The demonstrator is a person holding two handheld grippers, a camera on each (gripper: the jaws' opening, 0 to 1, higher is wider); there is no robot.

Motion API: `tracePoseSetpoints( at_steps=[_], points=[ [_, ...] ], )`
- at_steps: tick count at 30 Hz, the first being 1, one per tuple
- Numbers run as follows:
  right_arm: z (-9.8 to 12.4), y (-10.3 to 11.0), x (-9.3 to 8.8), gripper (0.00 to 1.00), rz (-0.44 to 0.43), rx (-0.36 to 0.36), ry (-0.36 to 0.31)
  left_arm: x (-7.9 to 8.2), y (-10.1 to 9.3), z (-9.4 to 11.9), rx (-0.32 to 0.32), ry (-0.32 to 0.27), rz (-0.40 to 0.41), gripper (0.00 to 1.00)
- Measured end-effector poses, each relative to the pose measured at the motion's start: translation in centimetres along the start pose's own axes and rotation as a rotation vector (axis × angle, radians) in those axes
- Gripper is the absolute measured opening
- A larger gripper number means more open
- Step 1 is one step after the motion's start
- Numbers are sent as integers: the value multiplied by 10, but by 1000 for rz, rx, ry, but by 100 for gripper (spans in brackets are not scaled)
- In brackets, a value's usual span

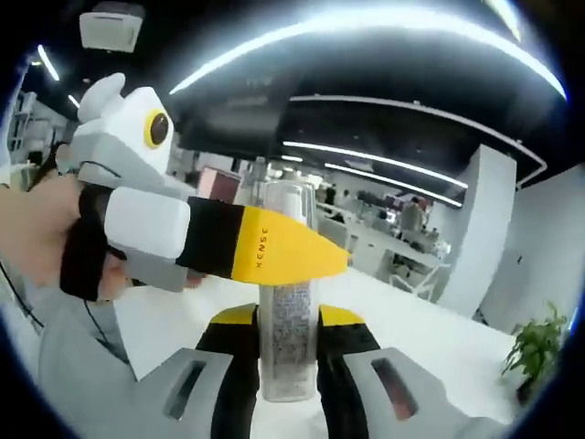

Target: Arrange the skincare products in the storage area until every visible bottle or jar stands upright without overlapping.

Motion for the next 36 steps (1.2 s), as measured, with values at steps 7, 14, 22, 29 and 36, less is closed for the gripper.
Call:
tracePoseSetpoints(
  at_steps=[7, 14, 22, 29, 36],
  points=[
    [8, 22, 8, 25, -49, 251, -46, -1, -15, 8, -164, 67, 0, 15],
    [27, 46, 27, 29, -82, 487, -104, 12, -37, 33, -437, 89, 21, 15],
    [44, 69, 45, 26, -236, 696, -138, 21, -60, 53, -645, 111, -41, 15],
    [48, 76, 39, 22, -321, 757, -116, 12, -75, 55, -744, 189, -134, 15],
    [46, 70, 37, 21, -354, 712, -106, 11, -69, 50, -721, 196, -122, 15]
  ],
)
Point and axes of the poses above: the point that each gripper's makers call its tool centre point, and the gripper's own axes: z roughly backward along the fingers, y roughly to its left, x roughly out of its top, the point moved 1 cm from there along z, roughly backward along the fingers, and after that the axes turned 1 degree about -x, right-handed, at the moved point
